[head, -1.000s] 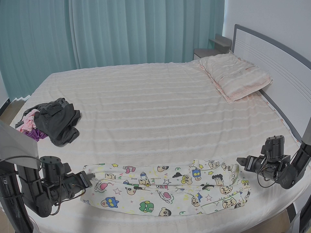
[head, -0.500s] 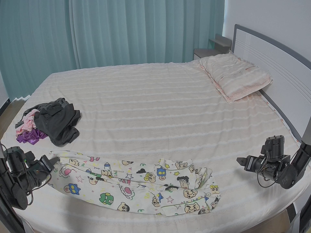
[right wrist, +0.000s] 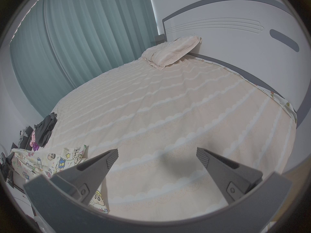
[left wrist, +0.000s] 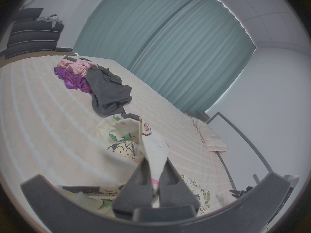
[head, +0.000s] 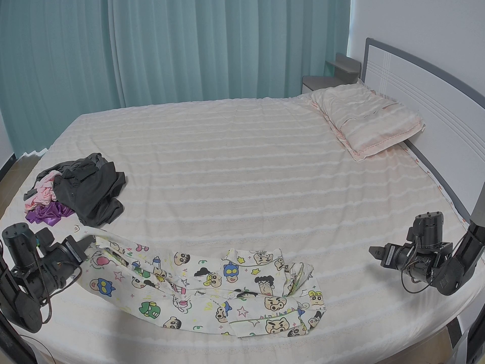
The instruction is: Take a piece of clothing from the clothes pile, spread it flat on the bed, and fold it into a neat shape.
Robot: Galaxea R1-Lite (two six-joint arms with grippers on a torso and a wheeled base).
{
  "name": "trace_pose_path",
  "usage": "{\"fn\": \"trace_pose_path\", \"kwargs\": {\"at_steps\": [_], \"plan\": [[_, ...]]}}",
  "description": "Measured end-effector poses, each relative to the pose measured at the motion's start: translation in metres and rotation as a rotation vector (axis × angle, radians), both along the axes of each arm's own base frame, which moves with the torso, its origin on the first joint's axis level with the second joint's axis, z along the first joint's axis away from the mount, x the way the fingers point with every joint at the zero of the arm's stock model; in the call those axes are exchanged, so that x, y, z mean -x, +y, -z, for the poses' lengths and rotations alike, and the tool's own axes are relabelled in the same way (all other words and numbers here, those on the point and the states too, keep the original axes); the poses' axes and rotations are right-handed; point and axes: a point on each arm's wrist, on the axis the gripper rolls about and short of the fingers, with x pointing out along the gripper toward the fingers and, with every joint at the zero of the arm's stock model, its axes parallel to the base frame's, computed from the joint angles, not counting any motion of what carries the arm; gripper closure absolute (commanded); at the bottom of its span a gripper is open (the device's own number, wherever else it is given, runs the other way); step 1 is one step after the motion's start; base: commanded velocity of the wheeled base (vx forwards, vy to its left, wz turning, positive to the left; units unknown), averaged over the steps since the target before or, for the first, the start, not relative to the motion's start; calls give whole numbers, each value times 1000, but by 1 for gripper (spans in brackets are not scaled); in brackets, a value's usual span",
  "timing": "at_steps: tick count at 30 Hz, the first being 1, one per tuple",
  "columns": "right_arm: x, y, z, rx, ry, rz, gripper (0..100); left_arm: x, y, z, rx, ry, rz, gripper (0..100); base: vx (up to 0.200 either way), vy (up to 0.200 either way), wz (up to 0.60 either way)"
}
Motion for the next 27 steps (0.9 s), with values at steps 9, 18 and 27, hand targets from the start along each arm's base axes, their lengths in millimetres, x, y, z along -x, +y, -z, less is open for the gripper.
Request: {"fn": "trace_pose_path", "kwargs": {"at_steps": [9,18,27], "plan": [[0,1,0,1,1,-3,0,-19,-84,3,-110,57,112,100,0,0,0],[0,1,1,1,5,-4,0,-56,-188,-4,-214,89,236,100,0,0,0],[-1,1,4,2,12,-1,0,-66,-292,-4,-155,95,318,100,0,0,0]]}}
